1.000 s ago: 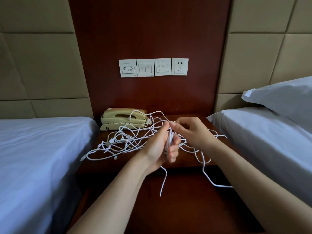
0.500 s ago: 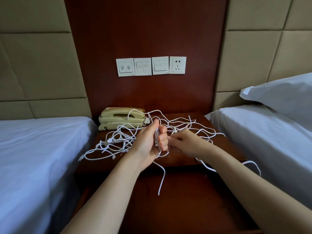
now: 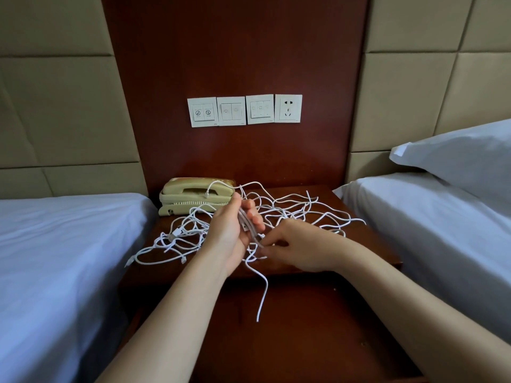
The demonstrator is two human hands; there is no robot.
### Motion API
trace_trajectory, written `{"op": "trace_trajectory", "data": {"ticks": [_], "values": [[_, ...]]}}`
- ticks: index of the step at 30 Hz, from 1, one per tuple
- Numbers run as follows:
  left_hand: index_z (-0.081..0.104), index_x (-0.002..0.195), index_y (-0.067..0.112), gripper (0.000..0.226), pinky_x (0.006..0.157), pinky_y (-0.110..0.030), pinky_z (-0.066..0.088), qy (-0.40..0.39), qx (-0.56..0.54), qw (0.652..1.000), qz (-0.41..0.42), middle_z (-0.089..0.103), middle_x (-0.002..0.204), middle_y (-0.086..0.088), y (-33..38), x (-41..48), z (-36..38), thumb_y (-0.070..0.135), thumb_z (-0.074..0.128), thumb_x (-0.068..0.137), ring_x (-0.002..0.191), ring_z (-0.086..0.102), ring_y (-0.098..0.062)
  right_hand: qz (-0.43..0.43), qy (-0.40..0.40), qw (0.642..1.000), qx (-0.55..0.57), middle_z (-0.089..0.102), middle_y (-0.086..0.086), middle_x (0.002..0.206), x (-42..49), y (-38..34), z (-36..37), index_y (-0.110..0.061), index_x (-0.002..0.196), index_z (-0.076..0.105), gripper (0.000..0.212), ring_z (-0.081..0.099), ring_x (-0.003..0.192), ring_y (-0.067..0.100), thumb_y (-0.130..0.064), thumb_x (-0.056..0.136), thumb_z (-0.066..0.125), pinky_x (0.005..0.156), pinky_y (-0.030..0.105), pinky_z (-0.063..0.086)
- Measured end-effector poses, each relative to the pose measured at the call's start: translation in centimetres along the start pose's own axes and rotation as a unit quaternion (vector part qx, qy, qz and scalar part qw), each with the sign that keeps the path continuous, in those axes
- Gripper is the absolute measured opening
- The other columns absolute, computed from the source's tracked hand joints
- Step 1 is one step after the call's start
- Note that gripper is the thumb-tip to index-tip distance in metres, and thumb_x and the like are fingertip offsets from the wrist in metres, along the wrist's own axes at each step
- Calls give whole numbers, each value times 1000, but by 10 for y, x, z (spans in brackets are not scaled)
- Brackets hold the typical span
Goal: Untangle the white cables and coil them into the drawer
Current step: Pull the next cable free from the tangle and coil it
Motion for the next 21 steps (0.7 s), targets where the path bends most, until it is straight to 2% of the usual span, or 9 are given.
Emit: {"op": "trace_trajectory", "data": {"ticks": [2, 4, 6, 9, 12, 14, 16, 19, 21], "values": [[46, 71, 8, 40, 38, -15, 40, 17, 13, 1000, 14, 42, 43, 4, 0, 3, -3, 28, 31, 103, 35, 44, -7, -10, -13, 1000, -13, 61, 11, 72, -2, -3, -1, -10, 91, 72, 26, 44, 56, 11, -28, 95, 53, 58, 27, 35], [46, 71, 8, 40, 38, -15, 41, 35, 19, 999, 24, 43, 42, 4, 0, 7, -6, 27, 31, 103, 35, 44, -7, -24, -18, 999, -21, 60, 17, 73, -3, -7, -2, -7, 85, 69, 29, 44, 57, 14, -28, 95, 52, 58, 29, 35], [46, 71, 8, 40, 38, -16, 41, 45, 30, 998, 33, 44, 42, 5, 0, 9, -8, 26, 31, 103, 35, 45, -7, -29, -18, 999, -25, 58, 19, 71, -3, -10, -4, -3, 82, 67, 31, 43, 57, 19, -28, 95, 52, 58, 30, 36], [46, 70, 7, 40, 38, -17, 42, 47, 82, 994, 51, 46, 40, 4, -1, 8, -10, 23, 31, 103, 34, 47, -7, -35, -2, 999, -35, 60, 19, 72, -4, -12, -8, 0, 78, 65, 30, 51, 64, 29, -24, 92, 54, 62, 36, 42], [48, 68, 7, 43, 39, -15, 40, 37, 183, 981, 55, 50, 41, 3, -7, 10, -14, 24, 31, 103, 34, 49, -6, -58, 41, 997, -28, 57, 19, 68, -4, -14, -15, -1, 71, 63, 26, 47, 60, 24, -18, 89, 54, 60, 33, 39], [52, 67, 7, 45, 39, -15, 37, 24, 246, 968, 46, 53, 43, 0, -11, 10, -15, 25, 30, 103, 34, 50, -8, -71, 76, 995, -8, 59, 12, 62, -2, -12, -18, -8, 68, 63, 25, 51, 58, 21, -14, 89, 53, 59, 33, 40], [53, 63, 6, 52, 40, -15, 38, -2, 252, 967, 25, 54, 41, -1, -15, 8, -11, 27, 27, 103, 35, 51, -11, -75, 119, 990, 14, 54, -3, 54, -1, -8, -19, -16, 65, 62, 29, 49, 52, 9, -16, 93, 53, 54, 26, 37], [51, 58, 5, 66, 46, -21, 38, -62, 219, 974, -26, 50, 40, -3, -17, 1, -2, 39, 15, 102, 36, 48, -14, -67, 170, 983, 32, 57, -3, 58, 3, -1, -18, -15, 64, 62, 28, 52, 56, 9, -17, 91, 57, 56, 26, 39], [55, 66, 4, 70, 49, -24, 37, -102, 201, 973, -54, 48, 45, -4, -19, -2, 2, 45, 9, 100, 40, 47, -15, -58, 198, 978, 36, 53, -5, 55, 3, 4, -18, -15, 62, 60, 27, 49, 55, 7, -17, 89, 59, 53, 17, 35]]}}
Point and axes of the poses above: each hand's wrist, its own x-axis towards the middle knuckle, its own z-axis out of the palm, y = z × x, the point moved 1 cm from there along x, towards the middle knuckle
